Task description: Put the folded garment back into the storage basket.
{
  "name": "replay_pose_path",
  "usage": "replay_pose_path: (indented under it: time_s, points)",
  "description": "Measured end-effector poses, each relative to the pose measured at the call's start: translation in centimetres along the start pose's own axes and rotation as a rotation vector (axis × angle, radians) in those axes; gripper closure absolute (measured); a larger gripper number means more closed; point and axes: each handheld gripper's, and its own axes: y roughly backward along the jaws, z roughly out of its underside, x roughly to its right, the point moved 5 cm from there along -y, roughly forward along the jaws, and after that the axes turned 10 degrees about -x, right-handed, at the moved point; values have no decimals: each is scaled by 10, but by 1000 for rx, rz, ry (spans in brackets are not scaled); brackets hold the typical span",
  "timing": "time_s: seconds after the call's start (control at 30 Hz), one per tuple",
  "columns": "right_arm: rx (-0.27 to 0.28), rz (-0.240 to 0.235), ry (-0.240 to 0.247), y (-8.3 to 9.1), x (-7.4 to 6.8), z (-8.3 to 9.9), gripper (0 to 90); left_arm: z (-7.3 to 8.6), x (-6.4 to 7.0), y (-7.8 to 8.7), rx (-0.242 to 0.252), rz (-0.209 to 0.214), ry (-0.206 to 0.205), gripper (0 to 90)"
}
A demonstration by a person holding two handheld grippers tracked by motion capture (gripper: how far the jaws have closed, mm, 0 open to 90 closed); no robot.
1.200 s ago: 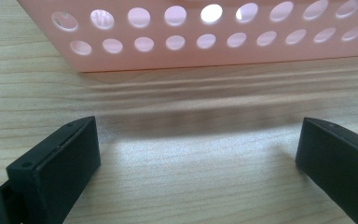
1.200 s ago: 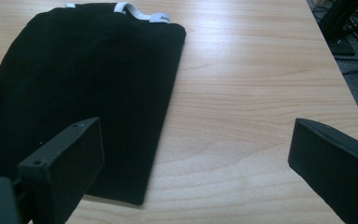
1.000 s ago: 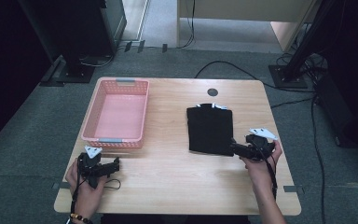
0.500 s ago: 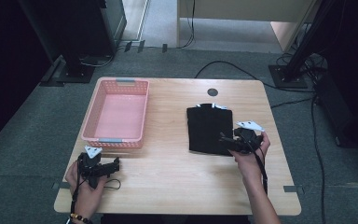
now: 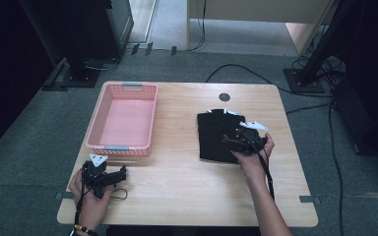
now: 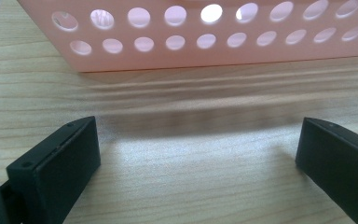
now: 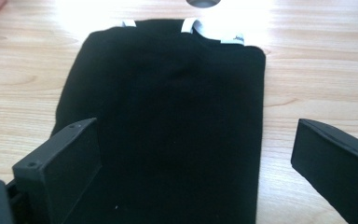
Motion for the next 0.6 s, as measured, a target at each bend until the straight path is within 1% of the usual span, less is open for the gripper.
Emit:
replay_pose_path:
  time_s: [0.13, 0.3, 0.5, 0.6]
  points:
    - [-18, 17, 0, -12, -3, 0, 18, 0, 0, 0, 0, 0, 0, 0]
    - [-29, 56, 14, -23, -3, -2, 18, 0, 0, 0, 0, 0, 0, 0]
    - [-39, 49, -17, -32, -2, -3, 18, 0, 0, 0, 0, 0, 0, 0]
    - [-41, 57, -14, -37, -3, -3, 18, 0, 0, 0, -1, 0, -1, 0]
